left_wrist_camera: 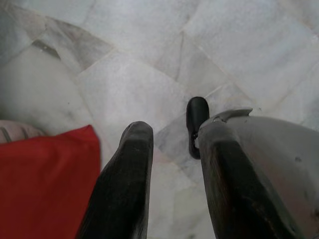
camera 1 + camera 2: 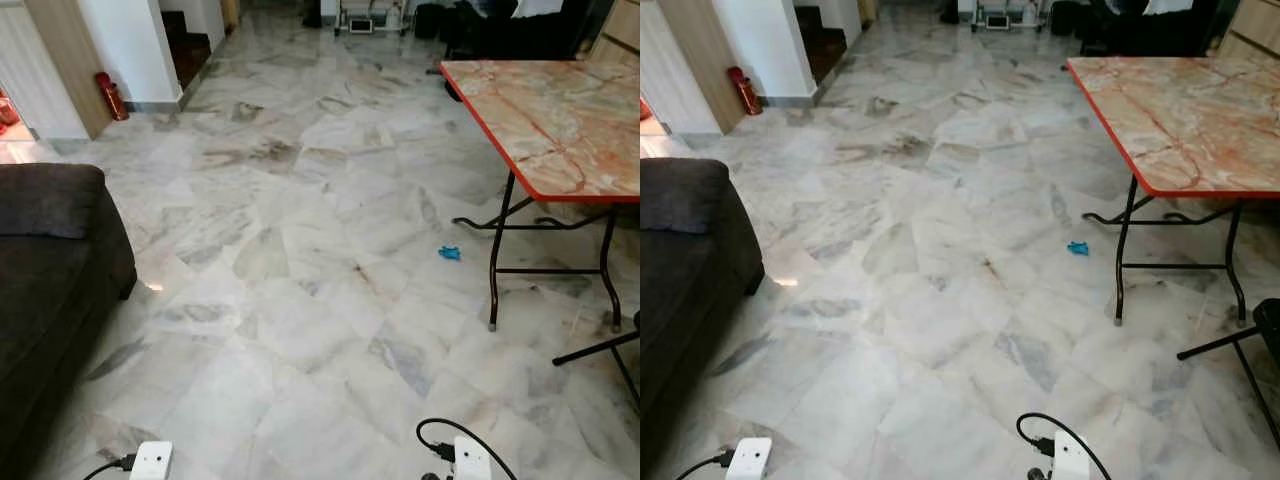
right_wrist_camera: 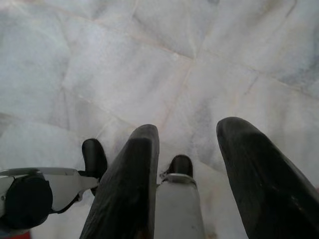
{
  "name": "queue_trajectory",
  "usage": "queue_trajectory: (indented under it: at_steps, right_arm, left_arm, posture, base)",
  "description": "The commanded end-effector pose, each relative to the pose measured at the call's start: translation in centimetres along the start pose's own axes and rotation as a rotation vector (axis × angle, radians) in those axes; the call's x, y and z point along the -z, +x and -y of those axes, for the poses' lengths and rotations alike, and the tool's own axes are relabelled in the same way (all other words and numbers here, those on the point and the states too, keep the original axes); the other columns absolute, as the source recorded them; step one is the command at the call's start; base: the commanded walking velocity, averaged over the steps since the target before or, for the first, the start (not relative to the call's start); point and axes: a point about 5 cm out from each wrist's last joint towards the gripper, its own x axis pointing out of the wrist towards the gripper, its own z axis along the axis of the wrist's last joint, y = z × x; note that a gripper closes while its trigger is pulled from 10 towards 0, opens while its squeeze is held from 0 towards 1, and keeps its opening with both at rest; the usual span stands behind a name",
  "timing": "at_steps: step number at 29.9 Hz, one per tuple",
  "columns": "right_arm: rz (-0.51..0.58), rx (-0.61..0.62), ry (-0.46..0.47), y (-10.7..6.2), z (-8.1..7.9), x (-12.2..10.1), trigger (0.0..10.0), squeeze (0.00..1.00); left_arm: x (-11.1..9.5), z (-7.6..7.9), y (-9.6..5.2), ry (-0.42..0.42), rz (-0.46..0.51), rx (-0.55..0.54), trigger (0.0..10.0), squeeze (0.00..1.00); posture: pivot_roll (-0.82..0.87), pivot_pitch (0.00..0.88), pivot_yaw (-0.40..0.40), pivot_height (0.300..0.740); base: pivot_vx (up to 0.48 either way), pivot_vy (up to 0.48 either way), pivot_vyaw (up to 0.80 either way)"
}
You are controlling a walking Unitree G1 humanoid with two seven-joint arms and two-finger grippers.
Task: Move the pillow to the sofa from floor
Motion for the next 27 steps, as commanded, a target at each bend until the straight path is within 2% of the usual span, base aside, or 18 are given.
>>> queue_trajectory:
  at_steps: [1, 14, 27]
  right_arm:
    - [0.009, -0.007, -0.014, 0.0, -0.1, -0.2, 10.0, 0.0]
    - [0.002, -0.017, -0.022, 0.0, -0.1, -0.2, 10.0, 0.0]
    - [0.001, -0.026, -0.036, 0.1, -0.1, -0.4, 10.0, 0.0]
  left_arm:
    - [0.2, -0.3, -0.1, -0.001, -0.005, -0.007, 10.0, 0.0]
    - [0.3, -0.4, -0.1, -0.007, -0.008, -0.015, 10.0, 0.0]
    - [0.5, 0.6, 0.1, -0.014, -0.012, -0.009, 10.0, 0.0]
  posture:
    - [0.04, 0.0, -0.015, 0.74]
    - [0.03, 0.0, -0.019, 0.74]
    - [0.04, 0.0, -0.026, 0.74]
  base:
    - [0.0, 0.0, 0.8]
    - [0.0, 0.0, 0.8]
    - [0.0, 0.0, 0.8]
